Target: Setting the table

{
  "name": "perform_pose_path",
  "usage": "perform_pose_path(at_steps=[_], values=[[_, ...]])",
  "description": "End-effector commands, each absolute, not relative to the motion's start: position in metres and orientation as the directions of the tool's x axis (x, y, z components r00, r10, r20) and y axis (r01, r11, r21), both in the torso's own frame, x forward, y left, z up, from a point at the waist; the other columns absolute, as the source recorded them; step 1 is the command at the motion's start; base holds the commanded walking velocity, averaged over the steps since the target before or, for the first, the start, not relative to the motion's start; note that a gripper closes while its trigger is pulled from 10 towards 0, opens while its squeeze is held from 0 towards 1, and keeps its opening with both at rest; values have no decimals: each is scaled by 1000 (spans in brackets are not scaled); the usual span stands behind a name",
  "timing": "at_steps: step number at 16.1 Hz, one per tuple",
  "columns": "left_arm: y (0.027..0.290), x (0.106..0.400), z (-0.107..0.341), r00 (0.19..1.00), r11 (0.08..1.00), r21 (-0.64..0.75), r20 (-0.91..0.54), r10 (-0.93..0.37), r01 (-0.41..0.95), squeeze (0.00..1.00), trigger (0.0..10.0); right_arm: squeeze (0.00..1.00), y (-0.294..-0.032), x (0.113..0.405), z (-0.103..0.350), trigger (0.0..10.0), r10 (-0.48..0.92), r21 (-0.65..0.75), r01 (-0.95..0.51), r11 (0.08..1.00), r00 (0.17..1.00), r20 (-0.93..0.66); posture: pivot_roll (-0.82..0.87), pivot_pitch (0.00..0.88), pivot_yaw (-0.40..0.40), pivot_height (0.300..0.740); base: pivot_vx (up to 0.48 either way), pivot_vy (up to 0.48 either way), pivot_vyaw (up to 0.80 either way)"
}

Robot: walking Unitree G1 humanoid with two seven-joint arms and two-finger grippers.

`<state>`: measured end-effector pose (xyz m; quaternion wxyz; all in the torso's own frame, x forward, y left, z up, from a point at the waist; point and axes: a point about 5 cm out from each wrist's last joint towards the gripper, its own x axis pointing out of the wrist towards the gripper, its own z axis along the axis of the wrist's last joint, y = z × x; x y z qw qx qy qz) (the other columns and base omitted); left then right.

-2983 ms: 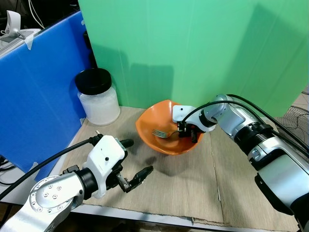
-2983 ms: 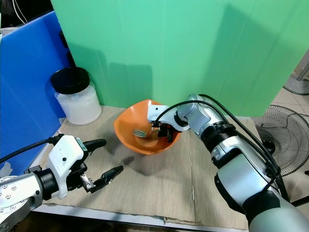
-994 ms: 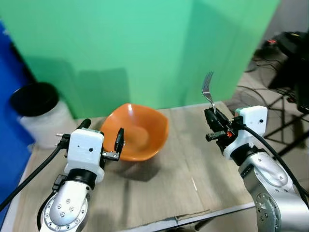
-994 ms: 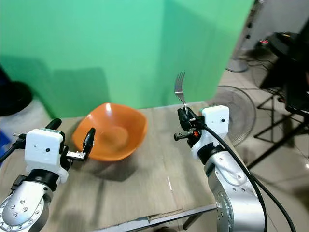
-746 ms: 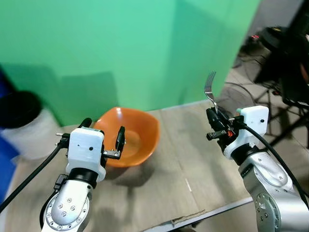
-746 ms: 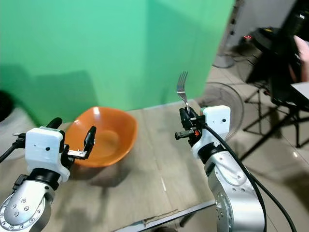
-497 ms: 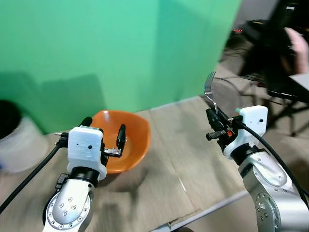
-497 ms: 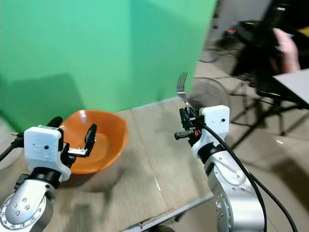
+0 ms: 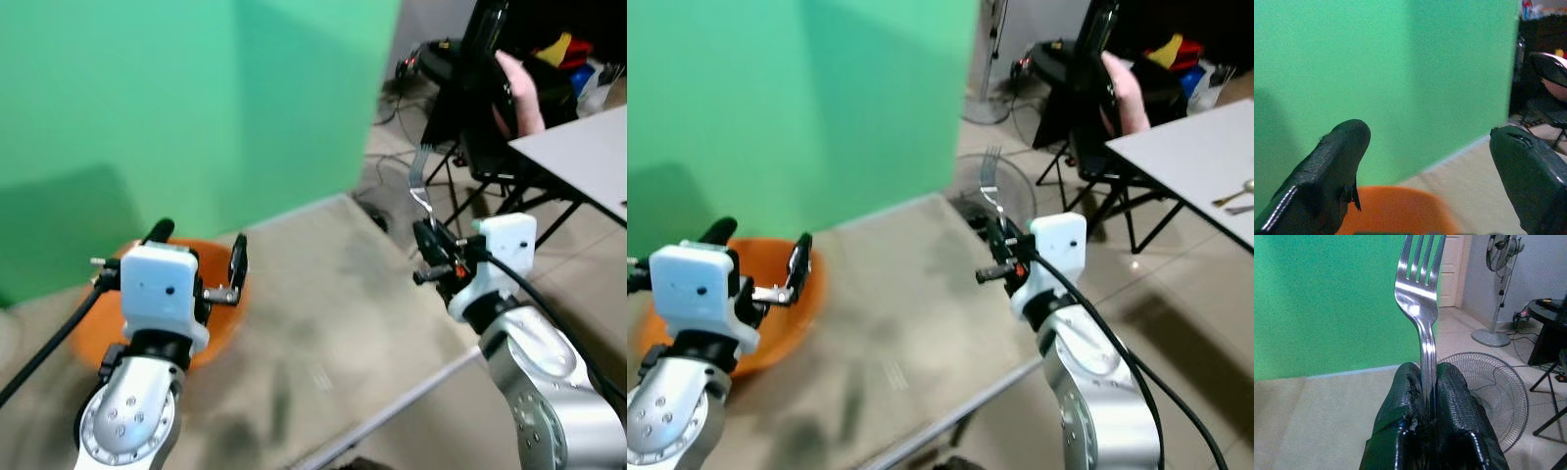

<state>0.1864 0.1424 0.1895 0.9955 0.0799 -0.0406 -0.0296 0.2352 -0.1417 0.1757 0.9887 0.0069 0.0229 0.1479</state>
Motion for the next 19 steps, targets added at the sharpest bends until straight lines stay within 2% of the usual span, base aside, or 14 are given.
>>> perform_pose_path(at_steps=[1, 8, 14, 16, 19], values=[[139, 185, 191, 993, 985, 159, 80, -82, 68, 0, 10000, 0, -146, 233, 177, 10000, 269, 18, -268, 963, 962, -49, 4, 0, -4, 740, 0, -446, -800], [139, 187, 191, 994, 985, 160, 77, -83, 70, 0, 10000, 0, -146, 233, 177, 10000, 251, 19, -250, 968, 967, -44, -2, 0, 4, 740, 0, -446, -800], [141, 199, 183, 995, 984, 169, 65, -73, 61, 0, 10000, 0, -155, 240, 173, 10000, 173, -13, -174, 985, 982, -82, -21, 0, 17, 740, 0, -432, -800], [146, 206, 180, 998, 986, 163, 59, -25, 15, 0, 10000, 0, -160, 243, 169, 10000, 136, -19, -139, 990, 984, -114, -21, 0, 17, 740, 0, -129, -800], [149, 212, 178, 998, 983, 180, 47, -48, 38, 0, 10000, 0, -168, 250, 161, 10000, 64, -55, -75, 996, 981, -184, -32, 0, 23, 740, 0, 0, -796]])
